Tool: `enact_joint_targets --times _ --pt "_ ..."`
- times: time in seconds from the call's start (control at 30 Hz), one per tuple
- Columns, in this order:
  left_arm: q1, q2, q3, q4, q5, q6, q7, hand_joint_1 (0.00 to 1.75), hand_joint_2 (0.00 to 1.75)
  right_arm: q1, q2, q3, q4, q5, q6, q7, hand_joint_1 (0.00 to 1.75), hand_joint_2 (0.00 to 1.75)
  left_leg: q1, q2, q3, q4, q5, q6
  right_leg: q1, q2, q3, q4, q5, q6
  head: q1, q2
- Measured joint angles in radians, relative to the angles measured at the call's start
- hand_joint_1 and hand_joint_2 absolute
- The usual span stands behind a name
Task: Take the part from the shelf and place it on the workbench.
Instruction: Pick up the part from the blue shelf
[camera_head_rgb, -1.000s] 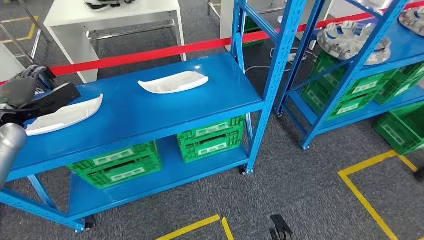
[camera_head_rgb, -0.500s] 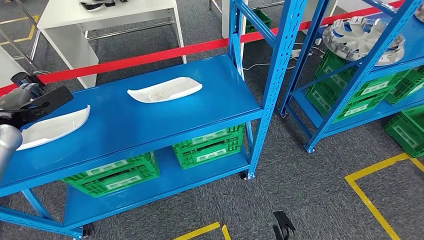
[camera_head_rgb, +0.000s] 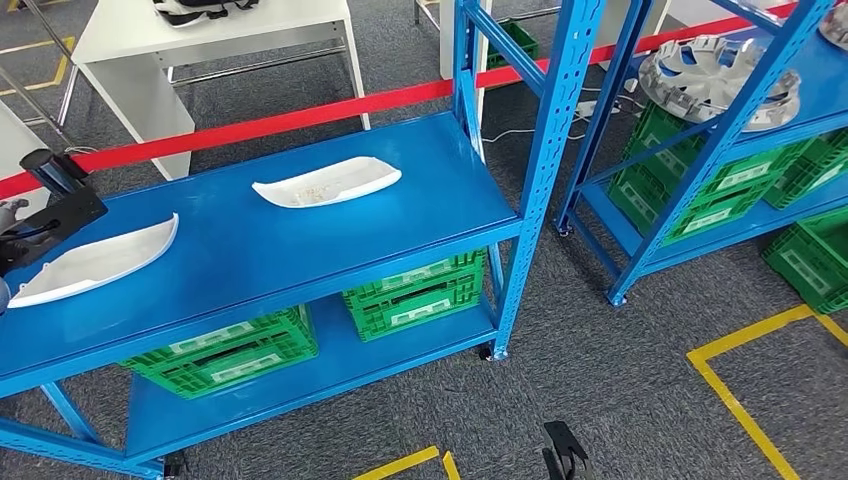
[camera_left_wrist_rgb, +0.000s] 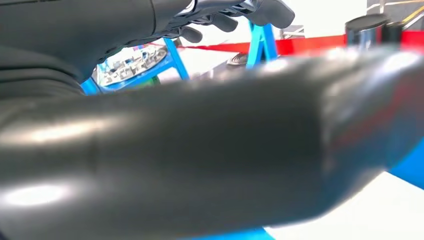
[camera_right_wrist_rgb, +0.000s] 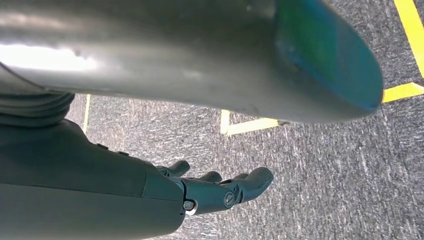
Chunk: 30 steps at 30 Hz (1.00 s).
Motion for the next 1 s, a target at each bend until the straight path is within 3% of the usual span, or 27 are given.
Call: enact_joint_targets --times 0.2,0.33,0.43,0.5,0.57,0.6,0.63,0.67,0.73,0.8,0.93,1.0 --pt "0.013 0.015 0.012 0.0 0.0 0.0 0.007 0.0 0.0 0.0 0.0 0.0 0.0 0.005 0.0 0.002 0.0 0.0 -0.002 -0.001 0.0 0.006 -0.001 0.001 -0.002 0.0 0.006 -0.007 0.005 0.007 0.0 0.0" --pt "0.017 0.021 0.015 -0.001 0.0 0.002 -0.005 0.0 0.0 -0.001 0.001 0.0 0.0 0.009 0.0 0.002 0.0 0.0 -0.007 0.0 -0.007 0.018 -0.005 0.023 -0.008 0.0 0.008 -0.016 0.011 0.021 -0.001 0.0" --pt "0.019 0.02 0.016 -0.006 0.0 0.012 -0.016 0.0 0.0 -0.002 0.0 -0.001 0.0 0.015 -0.001 0.008 0.0 0.0 -0.003 0.004 0.012 -0.011 0.011 0.04 -0.004 -0.004 0.007 -0.012 0.007 0.033 0.001 0.0" --pt "0.021 0.017 0.016 -0.009 -0.001 0.02 -0.022 0.0 0.0 -0.004 -0.001 0.0 0.0 0.021 -0.001 0.019 0.0 0.0 0.003 0.009 0.027 -0.028 0.019 0.049 -0.001 -0.009 -0.035 0.072 -0.031 0.036 0.005 0.0" --pt "0.027 0.013 0.017 -0.008 -0.002 0.023 -0.026 0.0 0.0 -0.003 -0.001 0.0 0.0 0.026 0.0 0.033 0.0 0.0 0.004 0.009 0.029 -0.027 0.016 0.053 0.0 -0.011 -0.104 0.2 -0.077 0.04 0.008 0.0" --pt "0.031 0.011 0.017 -0.008 -0.004 0.024 -0.026 0.0 0.0 -0.001 -0.001 0.0 0.0 0.028 0.0 0.04 0.0 0.0 0.004 0.009 0.03 -0.024 0.012 0.053 -0.001 -0.011 -0.126 0.235 -0.081 0.042 0.008 0.0" --pt "0.034 0.008 0.017 -0.008 -0.005 0.024 -0.027 0.0 0.0 0.0 -0.002 0.0 0.0 0.03 0.0 0.046 0.0 0.0 0.006 0.007 0.032 -0.021 0.006 0.051 -0.002 -0.012 -0.131 0.234 -0.066 0.045 0.008 0.0" --pt "0.037 0.006 0.017 -0.008 -0.006 0.025 -0.027 0.0 0.0 0.0 -0.003 0.0 0.0 0.031 0.0 0.05 0.0 0.0 0.008 0.006 0.036 -0.015 -0.001 0.046 -0.004 -0.013 -0.115 0.193 -0.033 0.046 0.009 0.0" --pt "0.038 0.003 0.017 -0.009 -0.006 0.03 -0.027 0.0 0.0 -0.001 -0.005 0.0 0.0 0.034 0.0 0.058 0.0 0.0 0.011 0.005 0.039 0.001 -0.023 0.033 -0.005 -0.018 -0.056 0.068 0.021 0.049 0.01 0.0" --pt "0.039 0.004 0.017 -0.009 -0.006 0.035 -0.027 0.0 0.0 0.001 -0.006 -0.001 0.0 0.035 -0.002 0.065 0.0 0.0 0.008 0.005 0.036 0.012 -0.043 0.018 -0.002 -0.02 -0.021 0.009 0.02 0.036 0.01 0.0" --pt "0.041 0.007 0.019 -0.012 -0.006 0.04 -0.028 0.0 0.0 0.007 -0.006 -0.001 0.0 0.036 -0.003 0.07 0.0 0.0 0.008 0.007 0.044 0.018 -0.064 -0.002 -0.001 -0.017 -0.009 0.008 -0.009 0.001 0.005 0.0" --pt "0.043 0.009 0.021 -0.013 -0.007 0.044 -0.031 0.0 0.0 0.007 -0.007 -0.001 0.0 0.036 -0.003 0.071 0.0 0.0 0.008 0.008 -0.003 0.108 -0.099 -0.007 -0.004 -0.016 0.005 0.002 -0.018 -0.009 0.0 0.0"
